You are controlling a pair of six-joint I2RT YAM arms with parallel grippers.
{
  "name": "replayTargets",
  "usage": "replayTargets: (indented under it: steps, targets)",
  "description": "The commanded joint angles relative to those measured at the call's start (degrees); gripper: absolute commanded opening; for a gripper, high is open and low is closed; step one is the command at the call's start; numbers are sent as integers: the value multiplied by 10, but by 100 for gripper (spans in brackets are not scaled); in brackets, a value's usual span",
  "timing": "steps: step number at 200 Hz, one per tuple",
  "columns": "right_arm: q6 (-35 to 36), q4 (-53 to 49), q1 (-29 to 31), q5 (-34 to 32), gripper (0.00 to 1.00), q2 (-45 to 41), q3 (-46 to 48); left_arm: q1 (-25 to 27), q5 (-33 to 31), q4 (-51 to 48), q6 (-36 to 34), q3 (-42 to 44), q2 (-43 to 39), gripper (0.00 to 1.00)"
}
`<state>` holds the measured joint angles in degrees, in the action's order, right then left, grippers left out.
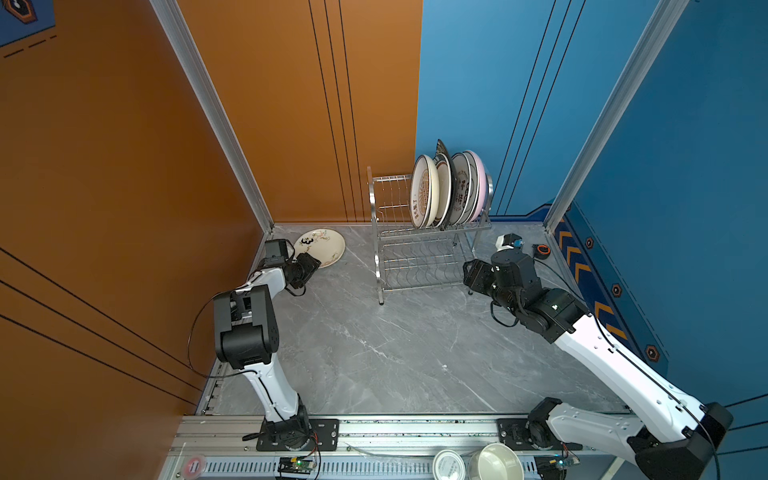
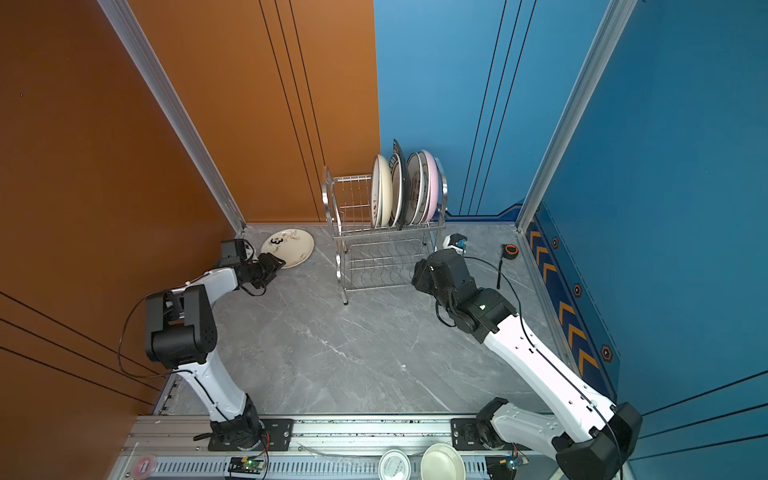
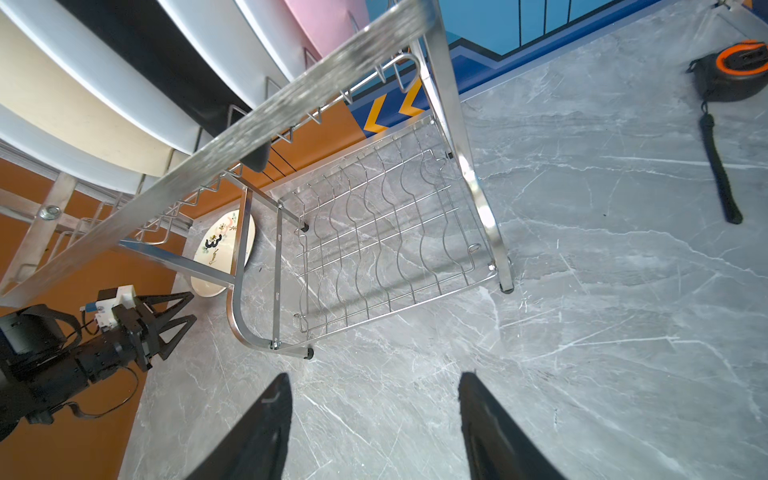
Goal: Load the plates into the dish rack
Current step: 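Open the right gripper and back away while the left moves to the cream floral plate, then grip the cream floral plate edge with the left gripper and tilt it up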
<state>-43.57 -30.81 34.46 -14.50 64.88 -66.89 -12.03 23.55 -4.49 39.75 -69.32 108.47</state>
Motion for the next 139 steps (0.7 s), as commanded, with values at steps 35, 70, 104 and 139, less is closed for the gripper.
replayTargets:
  steps: [35, 70, 104, 139]
  targets:
    - [1, 21, -40, 53, 65, 21, 1, 7, -34, 20, 26, -41, 49, 56]
    - [5, 22, -61, 72, 65, 33, -6, 5, -38, 36, 43, -44, 73, 55]
    - [7, 27, -73, 87, 65, 49, -11, 5, -40, 49, 52, -55, 94, 54]
    - [9, 28, -84, 98, 65, 64, -19, 5, -45, 52, 60, -73, 113, 51]
